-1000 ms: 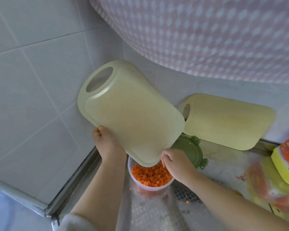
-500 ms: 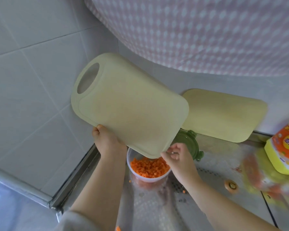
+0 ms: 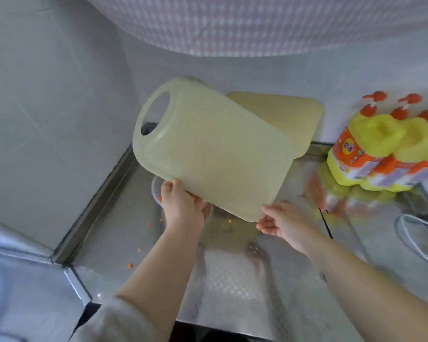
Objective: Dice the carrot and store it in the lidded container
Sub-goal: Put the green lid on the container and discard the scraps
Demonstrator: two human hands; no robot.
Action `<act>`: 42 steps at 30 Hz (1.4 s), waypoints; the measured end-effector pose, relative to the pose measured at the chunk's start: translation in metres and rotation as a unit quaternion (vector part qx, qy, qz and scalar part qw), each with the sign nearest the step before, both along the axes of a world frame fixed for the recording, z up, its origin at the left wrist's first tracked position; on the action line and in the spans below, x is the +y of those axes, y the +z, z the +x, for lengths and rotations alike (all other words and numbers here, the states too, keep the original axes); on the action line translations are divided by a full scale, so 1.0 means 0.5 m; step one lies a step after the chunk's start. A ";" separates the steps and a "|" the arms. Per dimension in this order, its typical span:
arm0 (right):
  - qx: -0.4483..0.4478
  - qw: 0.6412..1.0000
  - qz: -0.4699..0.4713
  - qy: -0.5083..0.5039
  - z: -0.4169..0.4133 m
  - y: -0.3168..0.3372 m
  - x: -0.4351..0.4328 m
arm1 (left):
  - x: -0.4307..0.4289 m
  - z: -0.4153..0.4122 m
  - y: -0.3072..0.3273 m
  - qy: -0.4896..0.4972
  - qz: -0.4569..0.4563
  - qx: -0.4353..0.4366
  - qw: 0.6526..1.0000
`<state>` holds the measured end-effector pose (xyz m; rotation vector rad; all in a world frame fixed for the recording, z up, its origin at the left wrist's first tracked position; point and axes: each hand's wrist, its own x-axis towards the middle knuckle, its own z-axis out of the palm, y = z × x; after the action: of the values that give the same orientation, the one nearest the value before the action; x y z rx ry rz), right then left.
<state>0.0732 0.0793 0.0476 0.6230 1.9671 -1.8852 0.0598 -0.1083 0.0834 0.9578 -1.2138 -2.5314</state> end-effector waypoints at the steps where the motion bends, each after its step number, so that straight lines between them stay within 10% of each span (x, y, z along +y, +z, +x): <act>1: -0.008 1.000 0.014 -0.018 0.017 -0.008 0.027 | 0.022 0.017 -0.012 -0.035 -0.008 0.006 0.999; 7: 0.011 0.981 0.081 -0.174 0.106 -0.054 0.161 | 0.076 0.111 -0.082 -0.270 -0.069 0.026 0.960; 17: -0.125 0.962 0.228 -0.084 0.191 -0.159 0.238 | -0.014 0.245 -0.160 -0.456 0.045 -0.153 0.876; 22: -0.130 0.946 0.294 -0.037 0.209 -0.137 0.225 | -0.073 0.259 -0.171 -0.465 -0.025 -0.221 0.857; 36: -0.112 0.885 0.444 0.088 0.203 -0.156 0.231 | -0.064 0.220 -0.185 -0.635 -0.306 -0.357 0.613; 42: -0.061 0.863 0.491 0.105 0.181 -0.143 0.220 | -0.050 0.185 -0.166 -0.628 -0.400 -0.327 0.583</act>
<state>0.1635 0.1895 -0.0237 0.6935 2.6868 -0.5785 0.1522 -0.1332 0.0003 0.8306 -3.8471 -1.3440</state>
